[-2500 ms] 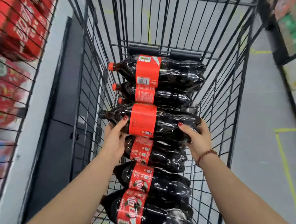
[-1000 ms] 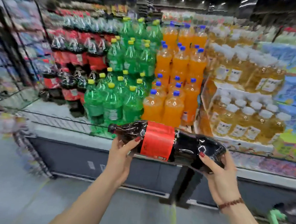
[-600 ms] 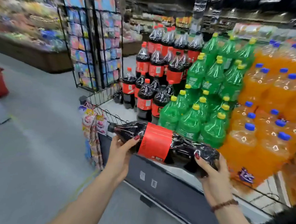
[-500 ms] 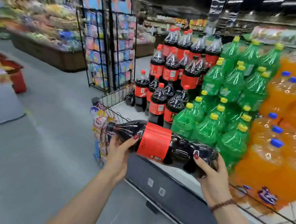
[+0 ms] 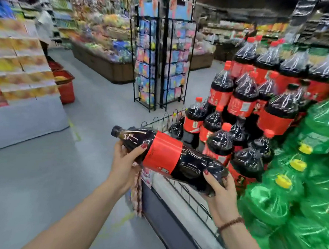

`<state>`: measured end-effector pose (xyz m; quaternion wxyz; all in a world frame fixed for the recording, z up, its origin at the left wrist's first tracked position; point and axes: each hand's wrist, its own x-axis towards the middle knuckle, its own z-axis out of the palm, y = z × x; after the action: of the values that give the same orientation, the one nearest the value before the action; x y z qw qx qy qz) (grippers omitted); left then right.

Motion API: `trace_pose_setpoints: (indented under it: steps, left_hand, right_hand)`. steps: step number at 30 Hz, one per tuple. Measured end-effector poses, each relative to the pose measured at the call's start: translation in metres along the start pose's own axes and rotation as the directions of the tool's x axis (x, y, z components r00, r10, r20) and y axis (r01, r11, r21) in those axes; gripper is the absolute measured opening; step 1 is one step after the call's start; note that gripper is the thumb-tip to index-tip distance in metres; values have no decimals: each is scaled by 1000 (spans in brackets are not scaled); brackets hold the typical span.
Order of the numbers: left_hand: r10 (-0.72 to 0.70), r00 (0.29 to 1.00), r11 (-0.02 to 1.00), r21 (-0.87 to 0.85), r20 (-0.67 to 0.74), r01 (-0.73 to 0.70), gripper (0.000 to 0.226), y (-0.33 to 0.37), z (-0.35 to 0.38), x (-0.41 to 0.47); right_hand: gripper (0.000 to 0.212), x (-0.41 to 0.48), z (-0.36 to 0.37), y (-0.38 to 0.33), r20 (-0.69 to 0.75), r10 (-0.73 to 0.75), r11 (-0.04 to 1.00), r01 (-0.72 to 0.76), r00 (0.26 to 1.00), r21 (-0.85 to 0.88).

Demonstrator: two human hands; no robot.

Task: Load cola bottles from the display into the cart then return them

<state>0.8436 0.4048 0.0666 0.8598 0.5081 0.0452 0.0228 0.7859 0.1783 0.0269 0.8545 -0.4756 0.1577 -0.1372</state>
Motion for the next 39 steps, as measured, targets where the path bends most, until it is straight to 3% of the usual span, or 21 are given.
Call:
trace_pose_setpoints:
  steps: [7, 13, 18, 20, 23, 24, 29, 34, 36, 39]
  left_hand:
    - [14, 1000, 1000, 3, 9, -14, 49, -3, 10, 102]
    - [-3, 998, 1000, 29, 62, 2, 76, -11, 6, 203]
    - [-23, 976, 991, 136, 216, -7, 93, -17, 27, 282]
    - [-13, 960, 983, 179, 281, -39, 93, -23, 40, 303]
    - [-17, 926, 969, 236, 377, -78, 93, -35, 62, 322]
    - [-28, 917, 965, 249, 399, -79, 94, -40, 69, 325]
    - [-84, 887, 949, 309, 455, -68, 97, -74, 96, 332]
    - [-71, 870, 910, 388, 488, -144, 103, -96, 112, 330]
    - [-60, 862, 894, 411, 504, -178, 99, -100, 118, 325]
    - [-42, 861, 860, 457, 507, -227, 94, -111, 125, 317]
  right_hand:
    - [47, 84, 38, 34, 10, 140, 990, -140, 990, 7]
    - [32, 155, 69, 70, -81, 210, 976, -213, 974, -32]
    - [62, 202, 92, 94, -159, 347, 930, -316, 924, 189]
    - [74, 215, 95, 103, -210, 367, 910, -304, 906, 280]
    - [112, 233, 96, 116, -266, 377, 883, -258, 887, 391]
    - [113, 236, 95, 118, -277, 383, 874, -248, 881, 417]
    - [51, 252, 78, 123, -443, 417, 868, -204, 793, 452]
    - [30, 262, 60, 131, -476, 422, 884, -233, 771, 406]
    - [27, 261, 55, 134, -517, 376, 925, -285, 769, 249]
    - [26, 251, 47, 131, -550, 240, 922, -365, 800, -129]
